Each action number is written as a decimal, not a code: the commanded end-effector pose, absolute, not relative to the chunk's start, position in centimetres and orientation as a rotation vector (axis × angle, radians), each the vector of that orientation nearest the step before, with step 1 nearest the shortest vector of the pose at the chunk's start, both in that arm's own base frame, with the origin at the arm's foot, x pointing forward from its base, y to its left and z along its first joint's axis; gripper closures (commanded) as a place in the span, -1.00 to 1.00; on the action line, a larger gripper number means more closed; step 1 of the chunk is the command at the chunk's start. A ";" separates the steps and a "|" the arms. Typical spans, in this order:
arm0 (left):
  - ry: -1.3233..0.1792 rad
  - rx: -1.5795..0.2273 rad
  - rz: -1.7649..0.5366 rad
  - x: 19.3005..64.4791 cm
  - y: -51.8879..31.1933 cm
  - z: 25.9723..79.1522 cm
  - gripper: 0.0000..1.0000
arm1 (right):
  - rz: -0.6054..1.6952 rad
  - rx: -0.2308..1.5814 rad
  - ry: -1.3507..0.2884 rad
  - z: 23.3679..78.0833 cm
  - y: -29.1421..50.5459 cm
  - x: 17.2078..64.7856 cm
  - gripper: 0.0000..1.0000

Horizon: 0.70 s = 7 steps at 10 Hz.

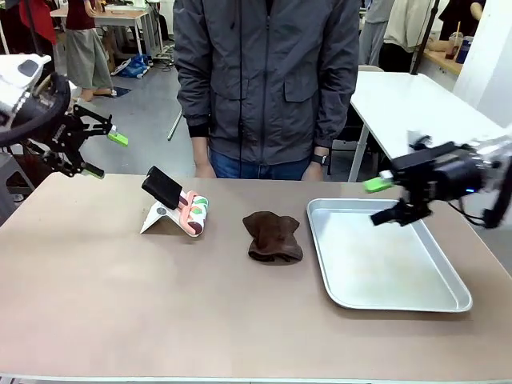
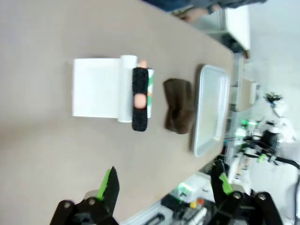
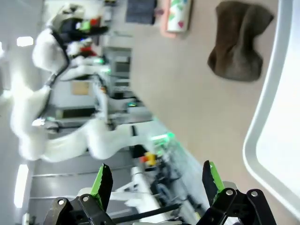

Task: Clean the surface of the table.
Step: Return the Lint Roller and towel to their original positions.

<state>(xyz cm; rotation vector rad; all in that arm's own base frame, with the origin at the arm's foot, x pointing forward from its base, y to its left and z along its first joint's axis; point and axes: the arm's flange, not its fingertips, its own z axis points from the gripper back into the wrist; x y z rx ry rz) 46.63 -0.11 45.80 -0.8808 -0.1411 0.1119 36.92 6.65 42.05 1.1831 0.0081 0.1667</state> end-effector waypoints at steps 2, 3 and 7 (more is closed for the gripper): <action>-0.202 -1.198 0.037 44.8 3.3 43.1 -1.00 | 0.064 1.382 0.074 40.7 1.1 36.7 -1.00; -0.211 -1.211 0.049 44.3 5.2 42.5 -1.00 | 0.050 1.428 0.067 40.1 0.3 36.5 -1.00; -0.278 -1.515 -0.032 43.0 12.0 38.6 -1.00 | -0.111 1.477 -0.044 39.3 -0.6 36.5 -1.00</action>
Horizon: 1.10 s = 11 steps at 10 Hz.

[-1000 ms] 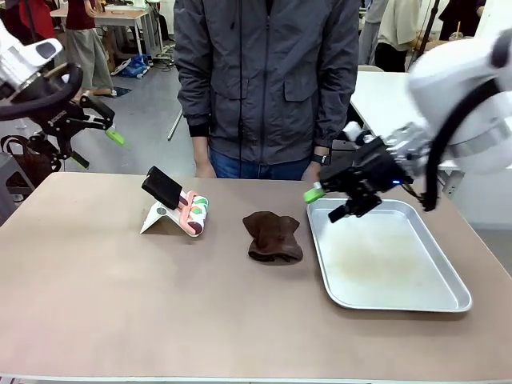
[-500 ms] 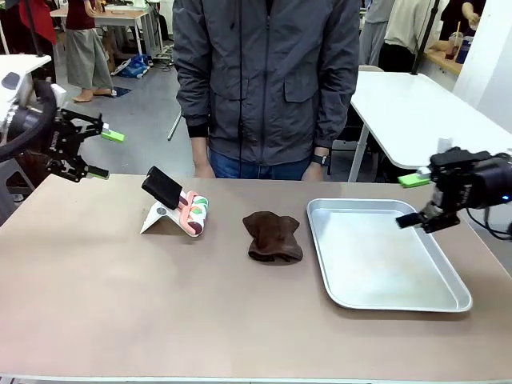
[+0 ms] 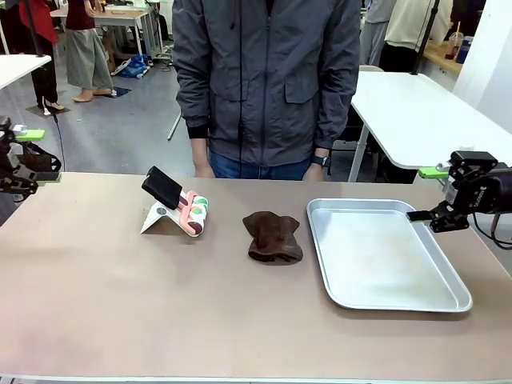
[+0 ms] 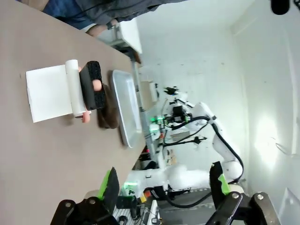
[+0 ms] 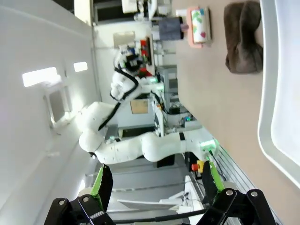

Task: Clean the surface of the table.
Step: Return the Lint Roller and towel to their original positions.

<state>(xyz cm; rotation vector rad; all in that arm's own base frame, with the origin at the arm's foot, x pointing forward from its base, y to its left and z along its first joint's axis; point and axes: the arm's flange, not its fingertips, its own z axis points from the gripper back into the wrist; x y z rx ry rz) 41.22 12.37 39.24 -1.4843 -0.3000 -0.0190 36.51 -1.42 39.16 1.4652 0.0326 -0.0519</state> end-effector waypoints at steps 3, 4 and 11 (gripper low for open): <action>-0.290 -1.422 -0.015 41.7 10.7 40.6 -1.00 | -0.018 1.449 0.066 39.2 -1.2 36.1 -1.00; -0.290 -1.422 -0.015 41.7 10.7 40.6 -1.00 | -0.018 1.449 0.066 39.2 -1.2 36.1 -1.00; -0.290 -1.422 -0.015 41.7 10.7 40.6 -1.00 | -0.018 1.449 0.066 39.2 -1.2 36.1 -1.00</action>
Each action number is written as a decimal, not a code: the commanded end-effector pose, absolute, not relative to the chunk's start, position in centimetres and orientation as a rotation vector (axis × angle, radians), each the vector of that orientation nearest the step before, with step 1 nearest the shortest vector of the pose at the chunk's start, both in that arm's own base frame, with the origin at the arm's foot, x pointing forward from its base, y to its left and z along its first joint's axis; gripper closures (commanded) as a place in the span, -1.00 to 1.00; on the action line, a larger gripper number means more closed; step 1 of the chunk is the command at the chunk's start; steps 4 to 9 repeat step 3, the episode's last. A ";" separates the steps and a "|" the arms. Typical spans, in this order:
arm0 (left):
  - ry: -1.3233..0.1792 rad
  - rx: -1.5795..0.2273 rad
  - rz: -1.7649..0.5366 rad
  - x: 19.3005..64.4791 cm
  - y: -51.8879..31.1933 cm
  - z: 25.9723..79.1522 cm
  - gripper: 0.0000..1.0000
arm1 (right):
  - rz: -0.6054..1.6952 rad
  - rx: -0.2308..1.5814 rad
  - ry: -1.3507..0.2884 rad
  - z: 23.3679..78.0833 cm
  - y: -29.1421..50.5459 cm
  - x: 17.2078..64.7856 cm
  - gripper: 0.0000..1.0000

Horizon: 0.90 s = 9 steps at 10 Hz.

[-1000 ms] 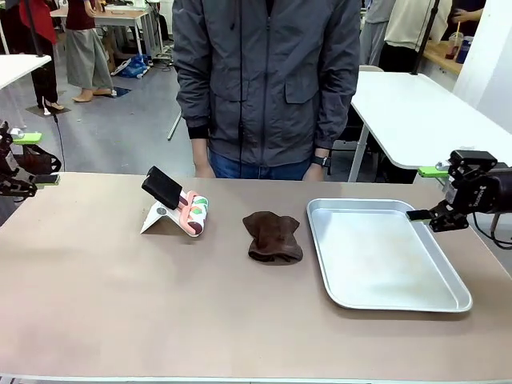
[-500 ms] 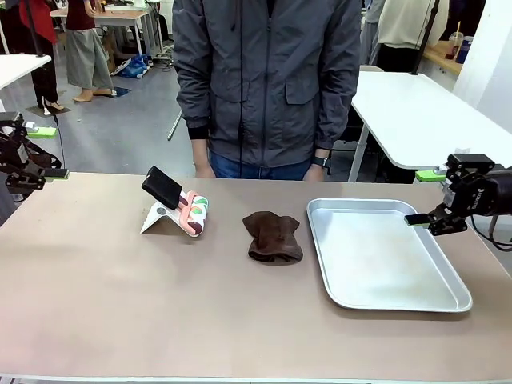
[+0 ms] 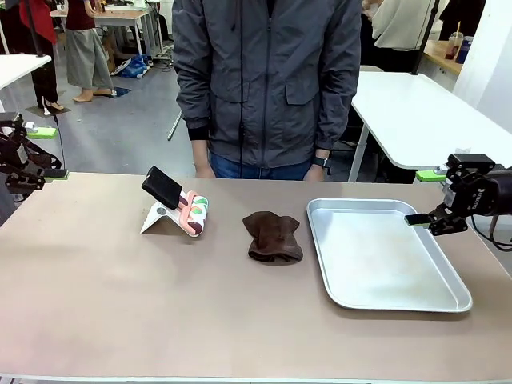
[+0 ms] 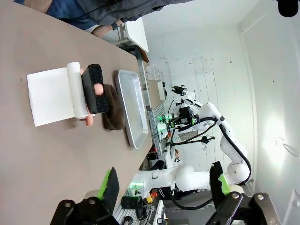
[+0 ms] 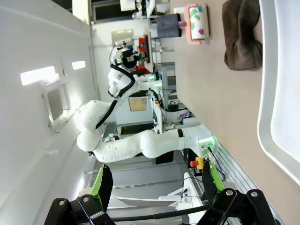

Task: Clean the surface of the table.
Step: Return the Lint Roller and towel to their original positions.

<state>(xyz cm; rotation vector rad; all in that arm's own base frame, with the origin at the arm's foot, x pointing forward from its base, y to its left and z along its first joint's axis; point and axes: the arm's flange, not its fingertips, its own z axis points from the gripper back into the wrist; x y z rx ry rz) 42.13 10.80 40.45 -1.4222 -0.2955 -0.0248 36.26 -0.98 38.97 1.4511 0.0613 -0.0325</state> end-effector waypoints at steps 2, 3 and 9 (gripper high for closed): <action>-0.290 -1.422 -0.015 41.7 10.7 40.6 -1.00 | -0.018 1.449 0.066 39.2 -1.2 36.1 -1.00; -0.290 -1.422 -0.015 41.7 10.7 40.6 -1.00 | -0.018 1.449 0.066 39.2 -1.2 36.1 -1.00; -0.290 -1.422 -0.015 41.7 10.7 40.6 -1.00 | -0.018 1.449 0.066 39.2 -1.2 36.1 -1.00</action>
